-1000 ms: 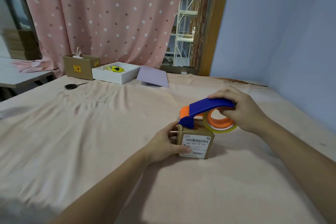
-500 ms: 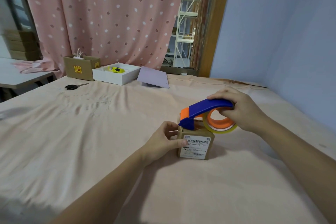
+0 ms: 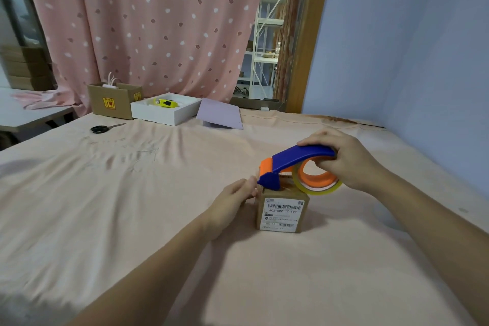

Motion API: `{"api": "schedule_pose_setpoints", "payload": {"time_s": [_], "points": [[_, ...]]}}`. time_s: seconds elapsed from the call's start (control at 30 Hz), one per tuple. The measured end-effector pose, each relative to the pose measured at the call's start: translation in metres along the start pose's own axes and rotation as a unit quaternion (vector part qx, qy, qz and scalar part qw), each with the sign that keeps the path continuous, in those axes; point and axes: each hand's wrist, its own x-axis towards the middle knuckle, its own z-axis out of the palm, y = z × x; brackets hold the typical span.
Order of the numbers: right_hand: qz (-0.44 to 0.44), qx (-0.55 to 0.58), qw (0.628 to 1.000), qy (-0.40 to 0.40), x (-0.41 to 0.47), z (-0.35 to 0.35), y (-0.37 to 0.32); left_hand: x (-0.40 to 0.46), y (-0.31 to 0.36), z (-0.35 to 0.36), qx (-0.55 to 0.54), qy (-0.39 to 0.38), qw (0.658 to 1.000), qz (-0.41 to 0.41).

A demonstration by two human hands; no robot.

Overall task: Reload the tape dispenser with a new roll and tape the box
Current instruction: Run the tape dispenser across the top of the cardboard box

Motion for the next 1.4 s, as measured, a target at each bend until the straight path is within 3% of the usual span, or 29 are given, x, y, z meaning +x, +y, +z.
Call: {"api": "schedule_pose_setpoints", "payload": {"time_s": [0.13, 0.63, 0.77, 1.0, 1.23, 1.4], "points": [[-0.006, -0.001, 1.0, -0.003, 0.001, -0.001, -0.001, 0.008, 0.016, 0.005, -0.068, 0.048, 0.996, -0.01], [-0.007, -0.023, 1.0, -0.007, 0.001, -0.003, -0.005, 0.004, 0.028, 0.017, -0.006, 0.101, 0.994, -0.042], [-0.004, -0.026, 1.0, -0.009, 0.001, -0.003, -0.004, 0.005, 0.025, 0.012, 0.044, 0.091, 0.992, -0.073], [0.0, -0.023, 1.0, -0.008, 0.001, -0.002, -0.002, 0.002, 0.018, 0.003, -0.077, 0.073, 0.987, -0.119], [0.002, -0.027, 1.0, -0.008, 0.002, -0.001, -0.003, 0.016, 0.026, -0.002, -0.002, 0.055, 0.984, -0.167], [0.003, -0.032, 0.999, -0.007, 0.001, -0.002, -0.001, 0.012, 0.031, -0.006, -0.014, 0.046, 0.981, -0.189]]}}
